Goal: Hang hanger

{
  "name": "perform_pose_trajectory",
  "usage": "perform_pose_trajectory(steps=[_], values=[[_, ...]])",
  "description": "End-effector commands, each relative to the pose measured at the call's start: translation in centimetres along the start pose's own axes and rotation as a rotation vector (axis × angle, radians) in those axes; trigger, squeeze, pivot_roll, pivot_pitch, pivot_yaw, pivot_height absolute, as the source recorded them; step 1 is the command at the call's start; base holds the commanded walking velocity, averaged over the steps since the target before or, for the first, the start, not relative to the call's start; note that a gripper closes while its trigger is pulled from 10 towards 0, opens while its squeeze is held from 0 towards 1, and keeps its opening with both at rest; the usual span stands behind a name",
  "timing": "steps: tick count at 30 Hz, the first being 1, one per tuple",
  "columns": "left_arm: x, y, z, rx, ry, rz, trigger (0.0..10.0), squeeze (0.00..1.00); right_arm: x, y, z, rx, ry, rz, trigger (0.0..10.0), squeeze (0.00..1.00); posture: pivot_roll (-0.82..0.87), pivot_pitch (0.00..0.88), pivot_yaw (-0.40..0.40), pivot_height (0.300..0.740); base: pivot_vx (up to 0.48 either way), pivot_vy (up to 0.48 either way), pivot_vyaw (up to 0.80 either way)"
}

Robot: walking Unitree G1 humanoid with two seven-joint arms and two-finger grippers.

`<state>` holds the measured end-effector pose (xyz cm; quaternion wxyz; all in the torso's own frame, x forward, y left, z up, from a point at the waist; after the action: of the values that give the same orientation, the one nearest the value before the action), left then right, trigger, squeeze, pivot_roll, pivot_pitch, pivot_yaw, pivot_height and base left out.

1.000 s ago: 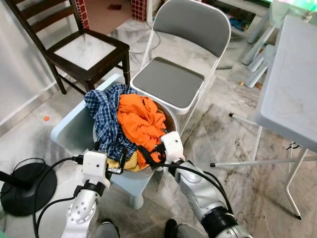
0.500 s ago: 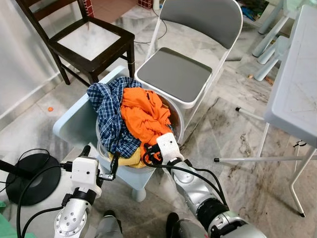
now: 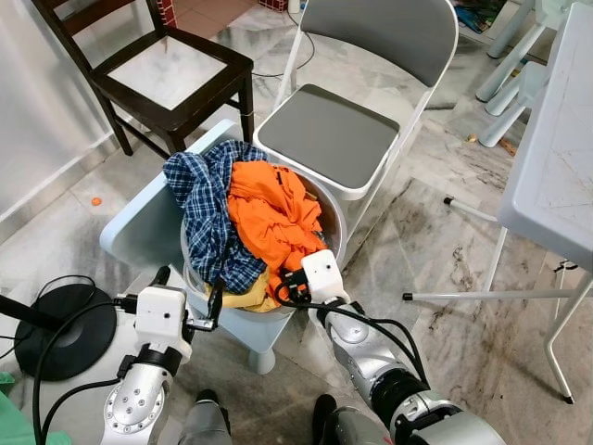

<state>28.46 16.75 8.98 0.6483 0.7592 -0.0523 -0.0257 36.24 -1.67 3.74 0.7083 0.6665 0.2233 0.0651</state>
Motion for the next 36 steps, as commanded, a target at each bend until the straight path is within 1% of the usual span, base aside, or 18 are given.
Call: perform_pose_trajectory(steps=[1,3,4,8,10,15,20,22,23,24,27,28,29,30,31,32,33,36], values=[[-0.3,-0.7,0.3,0.000,-0.005,-0.030,10.0,0.00,0.4,0.3,-3.3,0.095,0.064,-0.012,0.0,0.00,0.42,0.311,-0.107,0.740,0.000,0.000,0.00],[-0.2,-0.7,0.4,-0.002,-0.004,-0.030,10.0,0.00,0.4,0.2,-3.3,0.112,0.069,-0.018,0.0,0.00,0.42,0.310,-0.110,0.740,0.000,0.000,0.00],[-0.2,-0.7,0.5,-0.004,-0.001,-0.029,10.0,0.00,0.5,0.3,-3.3,0.154,0.089,-0.023,0.0,0.00,0.42,0.309,-0.113,0.740,0.000,0.000,0.00],[-0.1,-0.7,0.5,-0.005,0.002,-0.028,10.0,0.00,0.5,0.6,-3.3,0.185,0.109,-0.015,0.0,0.00,0.41,0.309,-0.117,0.740,0.000,0.000,0.00],[0.1,-0.7,0.5,-0.007,0.005,-0.026,10.0,0.00,0.6,1.1,-3.1,0.225,0.133,0.005,0.0,0.00,0.40,0.305,-0.120,0.740,0.000,0.000,0.00],[0.3,-0.8,0.7,-0.011,0.006,-0.026,10.0,0.00,0.5,1.6,-2.8,0.256,0.167,0.026,0.0,0.00,0.38,0.300,-0.125,0.740,0.000,0.000,0.00],[0.8,-0.8,1.0,-0.015,0.000,-0.021,10.0,0.00,0.5,2.8,-2.8,0.300,0.211,0.076,0.0,0.00,0.36,0.291,-0.128,0.740,0.000,0.000,0.00],[1.1,-0.8,1.0,-0.016,-0.002,-0.017,10.0,0.00,0.5,3.6,-2.9,0.315,0.241,0.105,0.0,0.00,0.36,0.288,-0.128,0.740,0.000,0.000,0.00],[1.3,-0.7,1.1,-0.017,-0.002,-0.015,10.0,0.00,0.5,4.2,-3.1,0.343,0.278,0.121,0.0,0.00,0.35,0.284,-0.130,0.740,0.000,0.000,0.00],[1.3,-0.7,1.1,-0.017,-0.002,-0.015,10.0,0.00,0.5,4.2,-3.1,0.343,0.278,0.121,0.0,0.00,0.35,0.284,-0.130,0.740,0.000,0.000,0.00],[1.6,-0.8,1.3,-0.021,-0.006,-0.011,10.0,0.00,0.2,4.6,-3.9,0.333,0.364,0.126,0.0,0.00,0.33,0.278,-0.133,0.740,0.000,0.000,0.00],[1.6,-0.8,1.4,-0.021,-0.007,-0.011,10.0,0.00,0.1,4.6,-4.0,0.329,0.371,0.123,2.9,0.00,0.33,0.278,-0.133,0.740,0.000,0.000,0.00],[1.7,-0.8,1.5,-0.023,-0.009,-0.011,10.0,0.00,0.0,4.3,-4.1,0.280,0.373,0.119,9.9,0.00,0.33,0.277,-0.133,0.740,0.000,0.000,0.00],[1.7,-0.8,1.5,-0.023,-0.009,-0.011,10.0,0.00,0.0,4.3,-4.1,0.280,0.373,0.119,9.9,0.00,0.33,0.277,-0.133,0.740,0.000,0.000,0.00],[1.8,-0.8,1.7,-0.025,-0.012,-0.009,10.0,0.00,-0.1,3.9,-4.1,0.221,0.365,0.115,10.0,0.00,0.33,0.276,-0.136,0.740,0.000,0.000,0.00],[1.9,-0.8,1.7,-0.026,-0.014,-0.008,10.0,0.00,-0.1,3.9,-4.0,0.196,0.352,0.123,10.0,0.00,0.33,0.276,-0.138,0.740,0.000,0.000,0.00],[1.9,-0.8,1.7,-0.026,-0.014,-0.008,10.0,0.00,-0.1,3.9,-4.0,0.196,0.352,0.123,10.0,0.00,0.33,0.276,-0.138,0.740,0.000,0.000,0.00],[2.0,-0.9,1.8,-0.029,-0.016,-0.007,10.0,0.00,-0.4,4.2,-3.2,0.133,0.318,0.156,10.0,0.00,0.32,0.273,-0.138,0.740,0.000,0.000,0.00]])
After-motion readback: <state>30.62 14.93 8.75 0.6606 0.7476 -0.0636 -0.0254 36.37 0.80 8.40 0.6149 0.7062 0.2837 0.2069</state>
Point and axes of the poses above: a point about 5 cm out from each wrist's last joint towards the gripper, its own x axis pointing out of the wrist towards the gripper, its own y axis along the axis of the wrist's last joint, z = x × y, the point moved 5 cm from there along x, pointing out of the wrist towards the gripper, and after that the axes turned 2 degrees about x, right-handed, at the moved point
